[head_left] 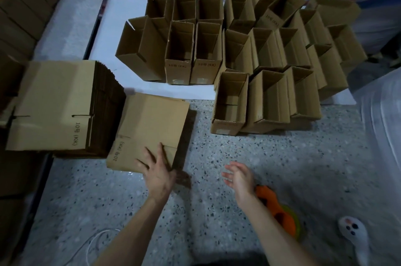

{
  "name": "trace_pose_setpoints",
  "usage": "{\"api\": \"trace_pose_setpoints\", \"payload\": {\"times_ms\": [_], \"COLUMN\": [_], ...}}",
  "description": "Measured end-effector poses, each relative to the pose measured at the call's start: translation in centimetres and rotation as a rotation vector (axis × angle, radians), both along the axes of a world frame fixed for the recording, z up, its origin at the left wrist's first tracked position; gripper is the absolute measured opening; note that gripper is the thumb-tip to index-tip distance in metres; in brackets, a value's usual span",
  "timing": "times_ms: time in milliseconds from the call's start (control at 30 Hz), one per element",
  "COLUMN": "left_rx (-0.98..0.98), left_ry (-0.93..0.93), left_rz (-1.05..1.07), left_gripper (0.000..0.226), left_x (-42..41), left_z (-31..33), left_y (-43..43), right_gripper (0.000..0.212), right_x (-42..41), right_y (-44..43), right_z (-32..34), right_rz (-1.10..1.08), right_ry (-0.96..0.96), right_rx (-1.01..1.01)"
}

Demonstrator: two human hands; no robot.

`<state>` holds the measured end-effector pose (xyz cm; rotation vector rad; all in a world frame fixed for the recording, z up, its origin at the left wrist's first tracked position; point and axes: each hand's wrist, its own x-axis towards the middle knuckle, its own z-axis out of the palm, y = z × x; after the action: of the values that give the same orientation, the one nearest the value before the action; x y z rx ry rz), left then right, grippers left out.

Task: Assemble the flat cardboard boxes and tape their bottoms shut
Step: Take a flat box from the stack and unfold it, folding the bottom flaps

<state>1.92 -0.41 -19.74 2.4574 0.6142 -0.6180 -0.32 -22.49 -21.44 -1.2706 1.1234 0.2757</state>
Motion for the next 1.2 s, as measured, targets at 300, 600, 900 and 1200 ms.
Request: {"api": "trace_pose_setpoints", "payload": {"times_ms": [300,600,900,1200], "left_rx": [-0.146,-0.119,-0.432,-0.723], "left_ry": [-0.359,-0.601,-0.84,-0.392], "left_rz": [0.143,0.183,-0.023,0.273], "left_gripper": [0.063,0.04,0.021,0.013], "left_x": [-2.8,-5.2,-9.8,-12.5], "left_z": [4.9,10.3,15.5,6.7], "left_y": [3.5,4.5,4.5,3.0], "right_gripper": [0.015,0.014,0.066,0.033], "right_x": [-4.7,-7.2,-6.4,-10.1], "right_y": [-1.8,-1.6,-0.9,-1.1], "right_z": [1.4,3.1,10.7,8.6], "right_rz": [0.031,0.098,0.435,0.67], "right_ry": [-0.097,-0.152,-0.611,-0.569], "right_rx": [-0.02,-0.073,-0.251,-0.518]}}
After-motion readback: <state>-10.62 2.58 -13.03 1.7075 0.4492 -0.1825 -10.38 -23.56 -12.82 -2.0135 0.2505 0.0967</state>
